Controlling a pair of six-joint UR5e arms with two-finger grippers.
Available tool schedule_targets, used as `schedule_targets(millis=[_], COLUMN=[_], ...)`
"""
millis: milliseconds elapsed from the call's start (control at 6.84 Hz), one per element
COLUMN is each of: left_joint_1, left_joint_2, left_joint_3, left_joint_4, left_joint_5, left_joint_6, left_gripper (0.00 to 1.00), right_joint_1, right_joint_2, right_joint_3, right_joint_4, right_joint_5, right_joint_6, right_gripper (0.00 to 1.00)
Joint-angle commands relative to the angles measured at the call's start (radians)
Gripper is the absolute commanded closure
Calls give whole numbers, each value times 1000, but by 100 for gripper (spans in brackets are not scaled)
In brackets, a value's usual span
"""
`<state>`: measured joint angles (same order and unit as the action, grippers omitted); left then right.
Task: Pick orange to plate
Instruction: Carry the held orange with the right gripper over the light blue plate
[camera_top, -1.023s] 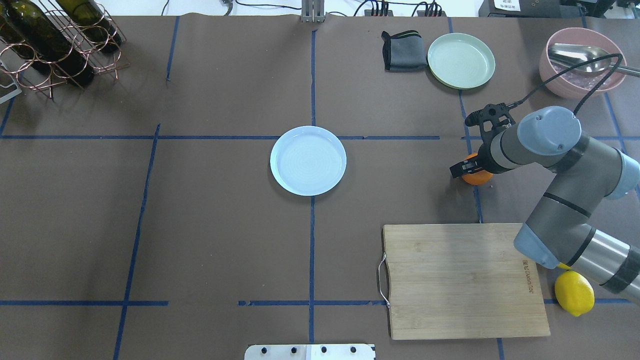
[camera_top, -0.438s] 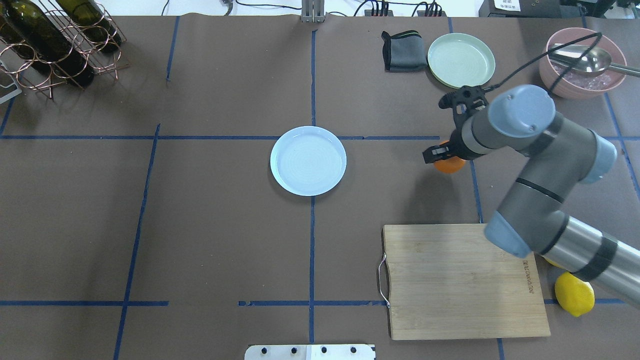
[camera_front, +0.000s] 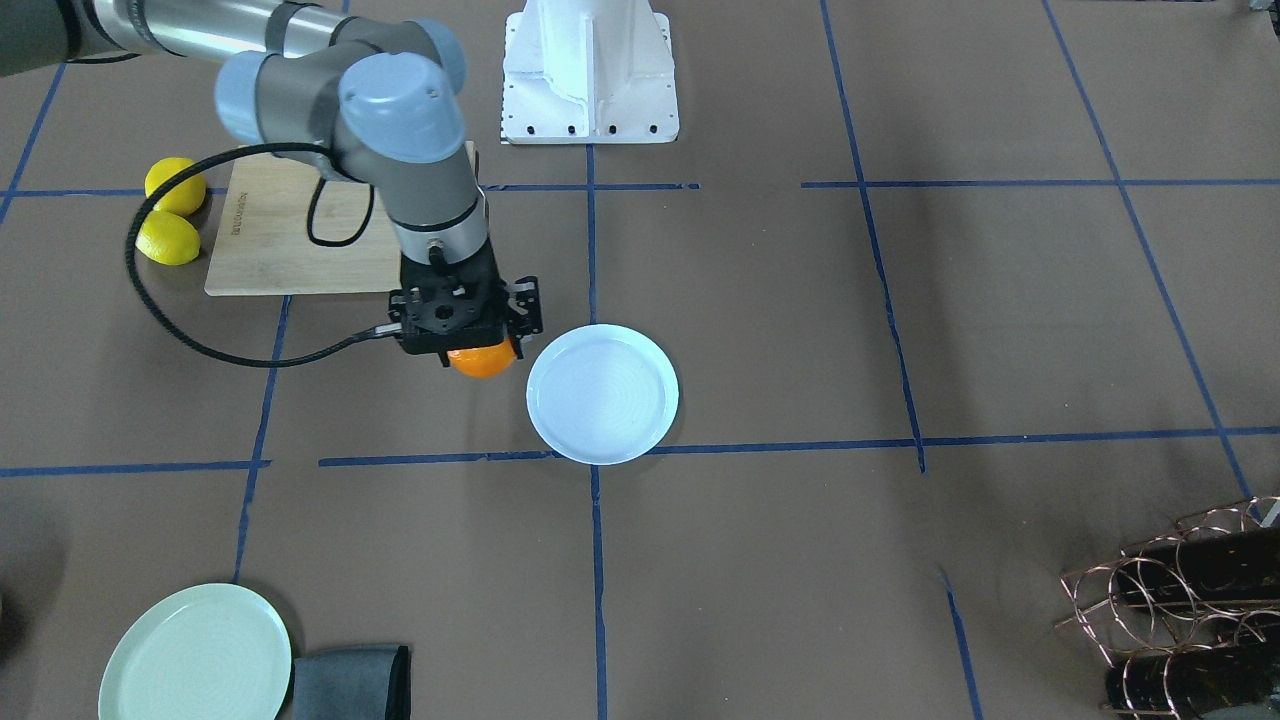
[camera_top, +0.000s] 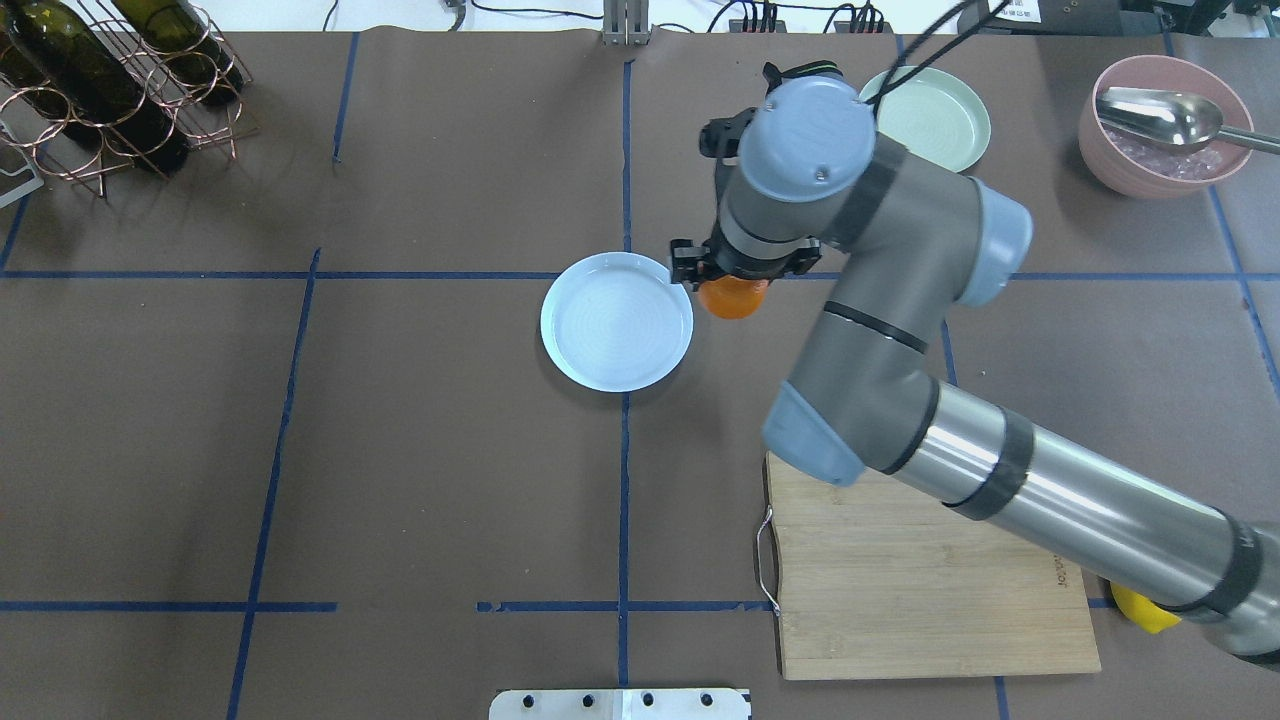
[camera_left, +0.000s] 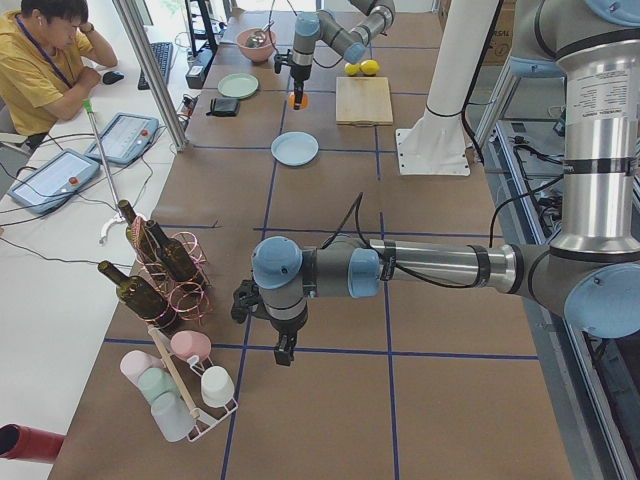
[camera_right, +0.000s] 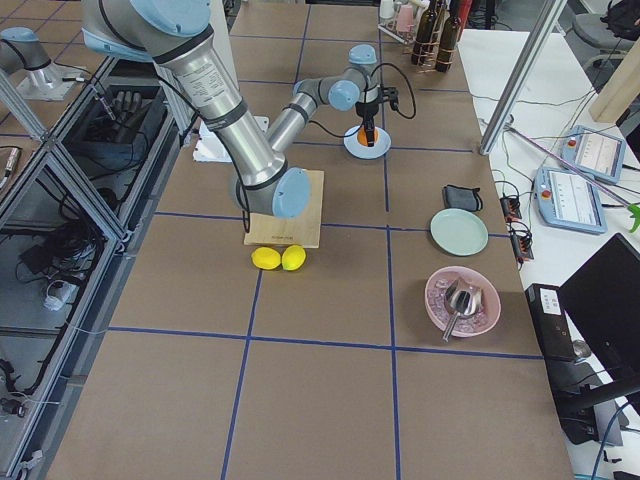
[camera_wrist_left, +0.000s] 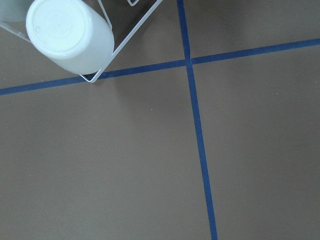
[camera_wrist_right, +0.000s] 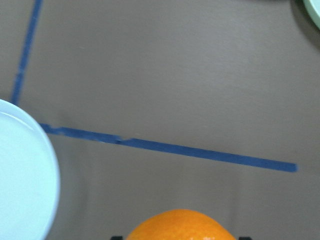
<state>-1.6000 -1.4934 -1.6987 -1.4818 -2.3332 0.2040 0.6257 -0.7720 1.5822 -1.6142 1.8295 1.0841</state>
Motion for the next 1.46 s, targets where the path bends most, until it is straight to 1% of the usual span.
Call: schedule_targets(millis=[0, 292, 438, 585, 731, 877, 1169, 1315], left_joint_1=[0, 0, 0, 0, 0, 0, 0, 0], left_joint_2=[-1, -1, 1, 4, 2, 2, 1, 1], left_joint_3=[1, 2, 1, 1, 2, 2, 2, 2], left_joint_4=[0, 0, 0, 0, 0, 0, 0, 0], left_joint_5=[0, -2, -2, -2, -2, -2, -2, -2], left_joint_6=[0, 0, 0, 0, 2, 2, 2, 2], left_gripper=[0, 0, 0, 0, 0, 0, 0, 0], right_joint_1=[-76, -101, -107, -119, -132, -141, -146, -147], right_joint_2=[246, 249, 243, 235, 231, 229, 229, 229], right_joint_3=[-284, -358, -373, -387, -408, -431, -433, -435], right_joint_4=[-26, -6, -4, 6, 46, 60, 62, 72], right_joint_5=[-102, -159, -161, -185, -197, -202, -213, -213], right_joint_6=[114, 126, 137, 154, 163, 186, 192, 192], right_gripper=[95, 97, 98, 98, 98, 97, 96, 86])
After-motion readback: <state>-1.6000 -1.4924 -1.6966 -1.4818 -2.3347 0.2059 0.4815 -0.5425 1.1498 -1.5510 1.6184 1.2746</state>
